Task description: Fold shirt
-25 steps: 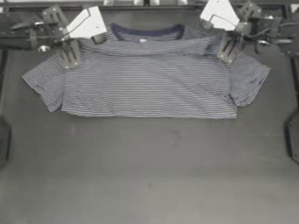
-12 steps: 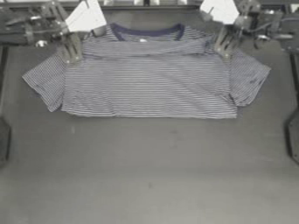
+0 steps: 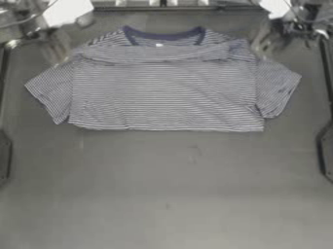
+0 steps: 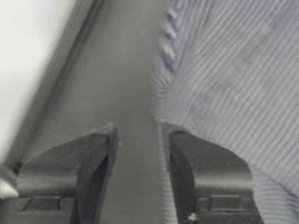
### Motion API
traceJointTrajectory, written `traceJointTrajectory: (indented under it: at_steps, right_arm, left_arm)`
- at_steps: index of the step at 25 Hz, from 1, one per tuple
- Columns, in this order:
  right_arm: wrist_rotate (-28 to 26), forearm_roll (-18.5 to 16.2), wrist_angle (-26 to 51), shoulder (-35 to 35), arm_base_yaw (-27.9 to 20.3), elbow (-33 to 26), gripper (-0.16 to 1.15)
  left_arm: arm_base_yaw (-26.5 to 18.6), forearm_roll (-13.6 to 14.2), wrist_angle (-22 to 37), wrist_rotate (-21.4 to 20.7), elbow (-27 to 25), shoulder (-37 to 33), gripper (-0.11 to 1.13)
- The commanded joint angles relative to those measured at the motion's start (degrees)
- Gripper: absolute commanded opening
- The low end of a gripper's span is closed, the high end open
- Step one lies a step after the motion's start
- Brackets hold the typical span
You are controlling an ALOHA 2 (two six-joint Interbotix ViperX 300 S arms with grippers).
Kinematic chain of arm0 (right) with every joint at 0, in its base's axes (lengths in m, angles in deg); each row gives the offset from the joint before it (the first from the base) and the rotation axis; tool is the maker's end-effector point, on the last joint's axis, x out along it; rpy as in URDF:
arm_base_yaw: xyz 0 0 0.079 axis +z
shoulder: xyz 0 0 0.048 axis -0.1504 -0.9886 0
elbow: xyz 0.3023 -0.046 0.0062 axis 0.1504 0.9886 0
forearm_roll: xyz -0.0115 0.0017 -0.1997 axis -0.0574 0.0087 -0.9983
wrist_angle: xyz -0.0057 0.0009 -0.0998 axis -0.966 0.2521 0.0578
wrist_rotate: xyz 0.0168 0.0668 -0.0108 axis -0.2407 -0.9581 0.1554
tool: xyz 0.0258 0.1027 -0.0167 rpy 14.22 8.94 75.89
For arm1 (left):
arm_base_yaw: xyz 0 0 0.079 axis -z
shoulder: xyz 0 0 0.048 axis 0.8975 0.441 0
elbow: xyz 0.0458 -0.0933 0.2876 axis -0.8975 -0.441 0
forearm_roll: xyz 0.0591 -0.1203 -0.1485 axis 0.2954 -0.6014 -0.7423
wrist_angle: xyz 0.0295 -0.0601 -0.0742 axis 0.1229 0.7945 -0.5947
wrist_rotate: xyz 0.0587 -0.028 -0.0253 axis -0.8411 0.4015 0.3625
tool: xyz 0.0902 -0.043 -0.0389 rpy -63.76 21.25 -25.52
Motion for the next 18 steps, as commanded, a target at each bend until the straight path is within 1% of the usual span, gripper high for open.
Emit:
traceJointTrajectory:
  at_steps: [1,3,4,6,8,11,13,15,18]
  right_arm:
    - [-1.23,4.75,0.7,3.87,0.26,1.93,0.88]
    - [-3.43,6.24,0.09,5.1,0.35,3.6,0.88]
    - [-4.83,6.33,-0.09,5.63,0.26,4.57,0.88]
    - [-7.65,6.33,-0.62,5.98,0.26,6.24,0.88]
    - [-10.55,6.33,-1.23,5.89,0.26,8.0,0.88]
    - [-14.85,6.15,-2.29,5.8,-0.35,10.63,0.88]
    - [-16.61,5.98,-2.37,5.8,-0.97,11.78,0.88]
    - [-18.28,5.19,-2.2,5.8,-1.49,12.83,0.88]
    - [-20.3,5.19,-1.67,5.8,-2.29,13.97,0.88]
  left_arm:
    - [0.18,-5.1,0.0,0.26,-3.34,-6.06,0.83]
    - [0.18,-7.91,-0.35,0.44,-5.63,-8.0,0.88]
    - [0.26,-9.32,-0.53,0.44,-6.86,-8.88,0.88]
    - [0.18,-10.9,-1.23,1.05,-8.44,-9.49,0.89]
    - [0.18,-11.6,-1.67,2.72,-9.49,-9.49,0.89]
    - [-0.44,-11.87,-3.78,6.5,-11.16,-9.32,0.89]
    - [-0.88,-12.13,-5.98,8.96,-12.3,-9.4,0.9]
    - [-1.14,-12.22,-7.29,10.55,-13.27,-9.49,0.9]
    - [-1.58,-12.57,-8.0,12.57,-14.77,-9.49,0.91]
